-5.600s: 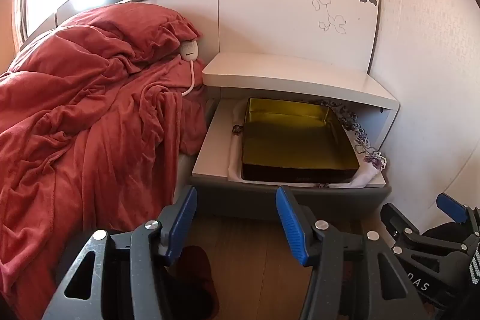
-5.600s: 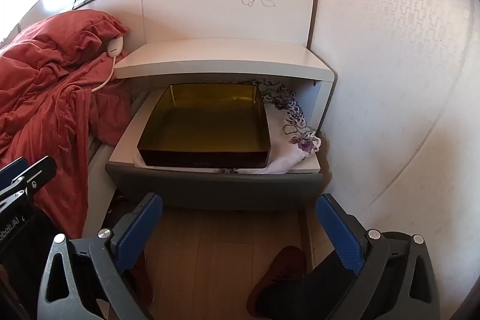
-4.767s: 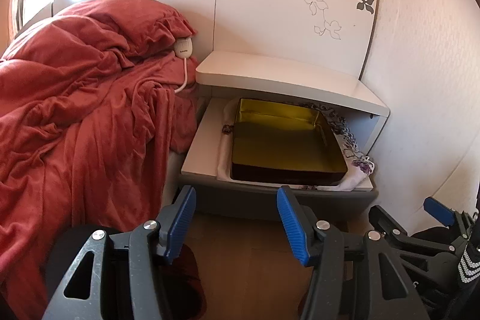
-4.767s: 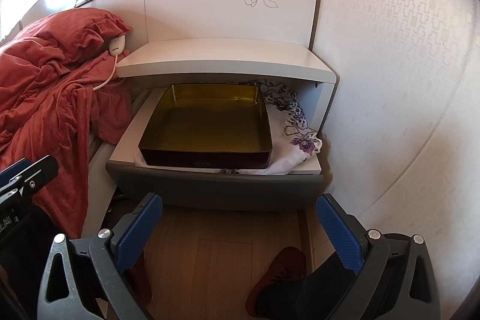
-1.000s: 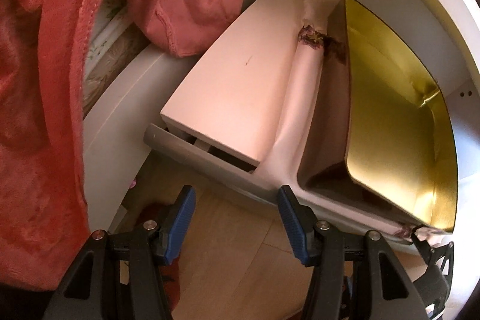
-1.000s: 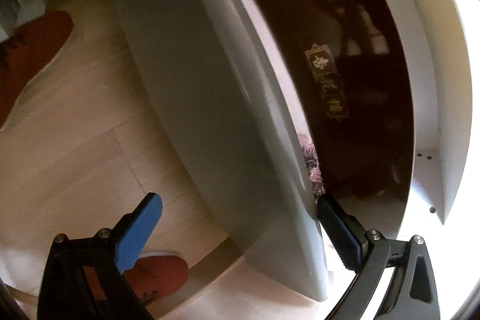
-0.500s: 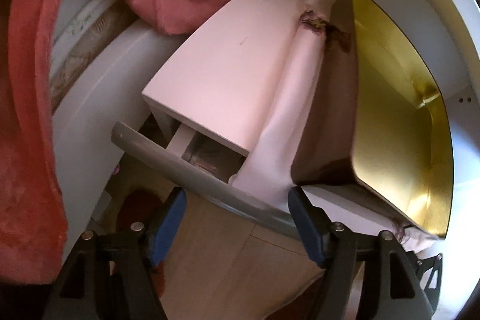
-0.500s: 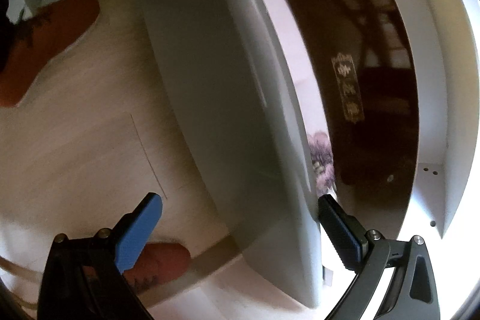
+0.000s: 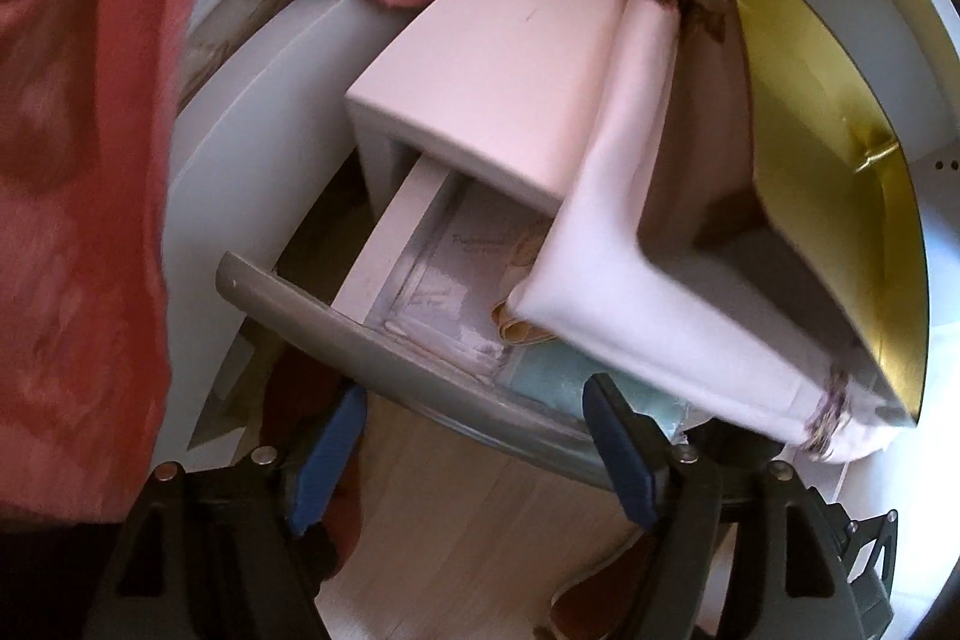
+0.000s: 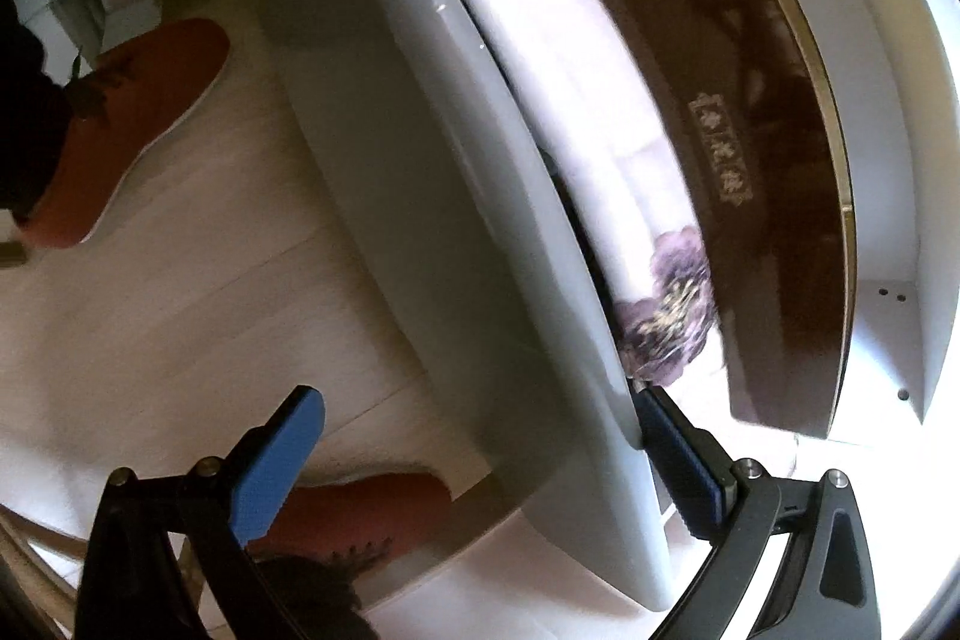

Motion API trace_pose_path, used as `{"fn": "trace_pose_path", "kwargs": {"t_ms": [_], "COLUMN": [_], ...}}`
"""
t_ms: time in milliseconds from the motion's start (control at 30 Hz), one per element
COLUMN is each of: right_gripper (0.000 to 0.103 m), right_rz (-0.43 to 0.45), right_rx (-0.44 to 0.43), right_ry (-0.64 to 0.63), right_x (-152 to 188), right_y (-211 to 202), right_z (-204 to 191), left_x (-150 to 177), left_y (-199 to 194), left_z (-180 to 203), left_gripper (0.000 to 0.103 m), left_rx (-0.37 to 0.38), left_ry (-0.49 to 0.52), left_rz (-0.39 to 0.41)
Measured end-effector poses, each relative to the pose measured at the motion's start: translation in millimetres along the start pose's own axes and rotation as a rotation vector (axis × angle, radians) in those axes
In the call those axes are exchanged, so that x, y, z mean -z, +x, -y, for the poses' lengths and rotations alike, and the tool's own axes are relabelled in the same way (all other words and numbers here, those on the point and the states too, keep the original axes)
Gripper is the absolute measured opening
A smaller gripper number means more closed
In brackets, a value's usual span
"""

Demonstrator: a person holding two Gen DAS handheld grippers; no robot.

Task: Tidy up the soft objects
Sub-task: 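Pull the drawer outward with the right tool to expose the rolled garments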

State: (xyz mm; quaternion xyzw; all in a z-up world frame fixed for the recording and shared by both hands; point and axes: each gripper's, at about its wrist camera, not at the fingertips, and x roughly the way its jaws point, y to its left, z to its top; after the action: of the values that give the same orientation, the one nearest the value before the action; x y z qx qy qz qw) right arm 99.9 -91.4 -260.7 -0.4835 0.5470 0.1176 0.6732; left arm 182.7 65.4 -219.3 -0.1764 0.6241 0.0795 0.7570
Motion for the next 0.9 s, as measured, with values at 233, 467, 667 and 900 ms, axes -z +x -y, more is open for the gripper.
{"fn": "trace_pose_path", "kwargs": {"t_ms": [233, 467, 667, 900], "right_gripper": [0.103, 0.103, 0.103, 0.103], "right_rz": [-0.063, -0.125, -0.161, -0.178], "right_rx": [0.039, 0.045, 0.024, -0.029], "right_ry": [-0.017, -0.011, -0.009, 0.016], "right_x": [4, 1, -3, -1], "right_y": [0, 0, 2, 1], "right_z": [-19, -31, -48, -52], "left_x": [21, 38, 29, 11], "left_y": [-6, -15, -20, -15], "left_z": [-12, -14, -12, -3], "left_gripper": [0.077, 0.077, 0.077, 0.077], "left_rx": [-0.036, -0.09, -0.13, -0.144], "left_ry": [-0.007, -0.001, -0.002, 0.005], "left_rz": [-0.042, -0.063, -0.085, -0.098]}}
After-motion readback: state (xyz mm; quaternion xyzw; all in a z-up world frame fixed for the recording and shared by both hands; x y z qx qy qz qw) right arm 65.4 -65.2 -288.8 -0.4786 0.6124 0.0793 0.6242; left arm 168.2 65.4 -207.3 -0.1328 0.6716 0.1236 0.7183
